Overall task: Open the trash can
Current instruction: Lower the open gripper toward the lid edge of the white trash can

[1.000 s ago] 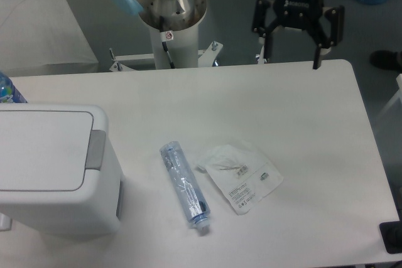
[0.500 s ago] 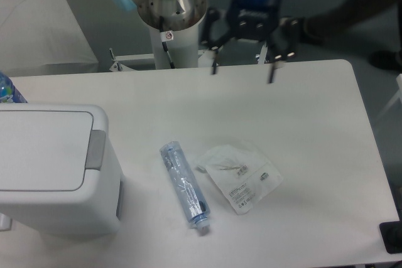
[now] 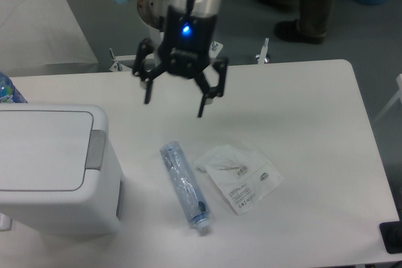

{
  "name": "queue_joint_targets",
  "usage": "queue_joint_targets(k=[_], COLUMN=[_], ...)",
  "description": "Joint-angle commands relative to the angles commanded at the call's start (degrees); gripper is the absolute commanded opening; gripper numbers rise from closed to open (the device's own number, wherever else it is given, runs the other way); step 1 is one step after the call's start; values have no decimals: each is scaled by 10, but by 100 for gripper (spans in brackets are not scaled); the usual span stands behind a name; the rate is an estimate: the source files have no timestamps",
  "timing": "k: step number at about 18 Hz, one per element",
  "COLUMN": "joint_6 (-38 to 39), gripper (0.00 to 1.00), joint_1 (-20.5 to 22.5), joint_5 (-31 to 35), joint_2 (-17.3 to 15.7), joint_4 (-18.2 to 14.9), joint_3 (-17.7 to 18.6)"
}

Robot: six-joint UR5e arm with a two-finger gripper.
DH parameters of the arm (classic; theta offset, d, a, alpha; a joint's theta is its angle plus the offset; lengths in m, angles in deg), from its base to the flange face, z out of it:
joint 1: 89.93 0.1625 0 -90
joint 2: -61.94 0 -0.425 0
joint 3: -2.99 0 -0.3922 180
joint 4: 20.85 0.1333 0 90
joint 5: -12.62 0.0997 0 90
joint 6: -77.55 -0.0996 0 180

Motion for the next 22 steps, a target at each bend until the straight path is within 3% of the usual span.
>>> queue_joint_targets(k=[3, 22], joint_6=[47, 51], gripper=[100, 100], joint_1=[-10, -42], joint_5=[0, 1], joint_2=[10, 44], joint_4=[39, 41], joint_3=[10, 2])
